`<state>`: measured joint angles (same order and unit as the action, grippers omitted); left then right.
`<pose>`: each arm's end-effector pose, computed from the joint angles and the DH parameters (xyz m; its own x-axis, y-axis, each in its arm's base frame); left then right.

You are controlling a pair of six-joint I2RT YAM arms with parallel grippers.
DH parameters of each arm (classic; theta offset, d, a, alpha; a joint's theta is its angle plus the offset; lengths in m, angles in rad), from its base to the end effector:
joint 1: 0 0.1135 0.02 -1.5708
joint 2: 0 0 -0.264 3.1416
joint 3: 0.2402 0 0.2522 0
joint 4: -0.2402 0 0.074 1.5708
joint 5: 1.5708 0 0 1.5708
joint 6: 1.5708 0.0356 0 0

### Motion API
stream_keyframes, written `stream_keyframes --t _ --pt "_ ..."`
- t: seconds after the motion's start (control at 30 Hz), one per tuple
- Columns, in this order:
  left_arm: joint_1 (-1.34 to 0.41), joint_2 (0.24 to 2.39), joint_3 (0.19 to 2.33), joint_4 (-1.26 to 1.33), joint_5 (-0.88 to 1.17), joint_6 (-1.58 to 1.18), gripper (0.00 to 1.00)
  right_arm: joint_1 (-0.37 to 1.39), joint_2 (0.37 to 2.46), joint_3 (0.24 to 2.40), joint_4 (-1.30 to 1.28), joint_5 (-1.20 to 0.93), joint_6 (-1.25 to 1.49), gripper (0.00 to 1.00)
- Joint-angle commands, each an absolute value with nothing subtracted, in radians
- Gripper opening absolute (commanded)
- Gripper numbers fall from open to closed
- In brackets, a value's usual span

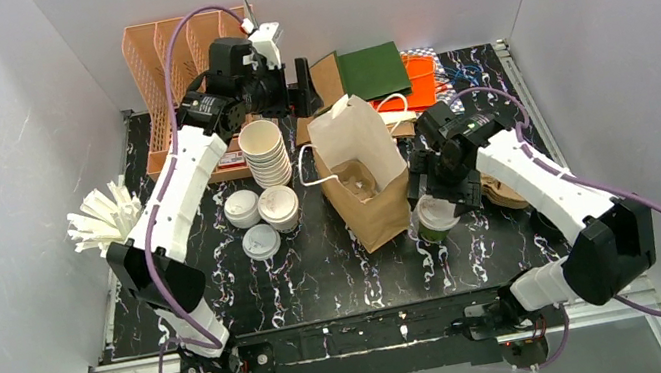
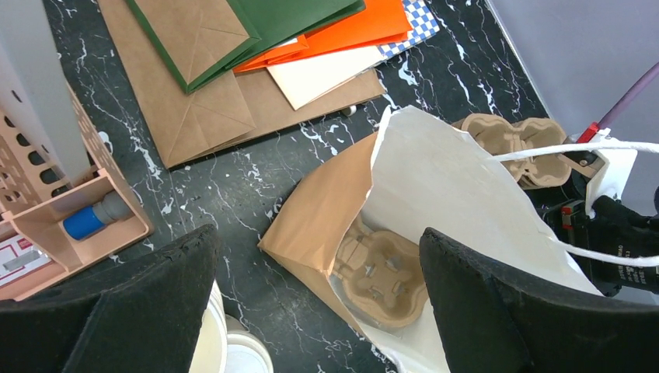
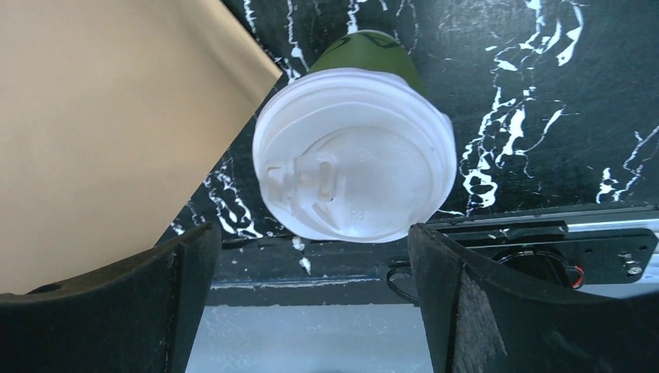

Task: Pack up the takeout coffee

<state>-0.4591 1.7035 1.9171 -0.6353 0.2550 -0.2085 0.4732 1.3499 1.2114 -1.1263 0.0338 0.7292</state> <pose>0.3372 -0.1767 0.4414 -0.4904 0.0190 -0.8713 0.5454 0.7864 -0.2899 0.2196 0.1111 0.2922 -0.9304 0.2718 -0.2461 0.2326 0.9564 0.1767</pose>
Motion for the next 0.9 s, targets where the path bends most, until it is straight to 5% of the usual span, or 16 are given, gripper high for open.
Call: stream_keyframes --t 0.0,0.87 --pt "-0.459 1.703 1.944 -0.618 0.310 -0.200 0.98 0.497 1.378 1.250 -1.177 0.157 0.786 0.98" --pt "-0.459 1.736 1.922 -0.586 0.351 -0.217 0.96 0.501 1.477 1.230 -1.126 0.230 0.787 0.98"
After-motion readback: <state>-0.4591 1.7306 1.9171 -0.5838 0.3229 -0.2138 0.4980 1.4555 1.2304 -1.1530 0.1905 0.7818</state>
